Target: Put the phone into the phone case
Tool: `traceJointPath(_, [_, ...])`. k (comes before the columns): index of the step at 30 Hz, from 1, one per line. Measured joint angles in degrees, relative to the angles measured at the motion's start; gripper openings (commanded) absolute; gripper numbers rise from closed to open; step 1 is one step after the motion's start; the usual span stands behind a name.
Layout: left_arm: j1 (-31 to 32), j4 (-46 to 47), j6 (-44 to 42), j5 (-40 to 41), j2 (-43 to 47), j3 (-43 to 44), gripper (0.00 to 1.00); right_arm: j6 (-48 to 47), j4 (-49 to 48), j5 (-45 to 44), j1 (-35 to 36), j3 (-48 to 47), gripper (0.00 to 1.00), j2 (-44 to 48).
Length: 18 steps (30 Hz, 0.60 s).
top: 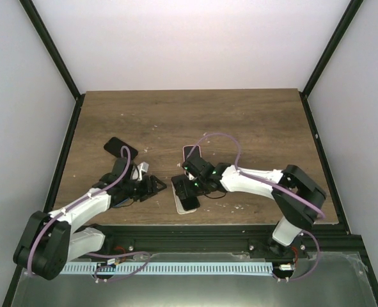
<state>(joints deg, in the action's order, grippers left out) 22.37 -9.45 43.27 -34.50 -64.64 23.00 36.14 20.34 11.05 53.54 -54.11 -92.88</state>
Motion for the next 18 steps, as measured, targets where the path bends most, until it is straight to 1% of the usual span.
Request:
traceJointPath(9, [-0.3,2.8,0.9,-1.9,-2.8,-0.9,0.61,3.7,6.6,-7.5,1.9,-6.5,0.6,-5.7])
traceJointPath(18, [-0.3,4.3,1.7,-3.2,-3.7,-1.6,0.59,5.0,11.5,-10.7,3.7,-9.5,0.6,-8.0])
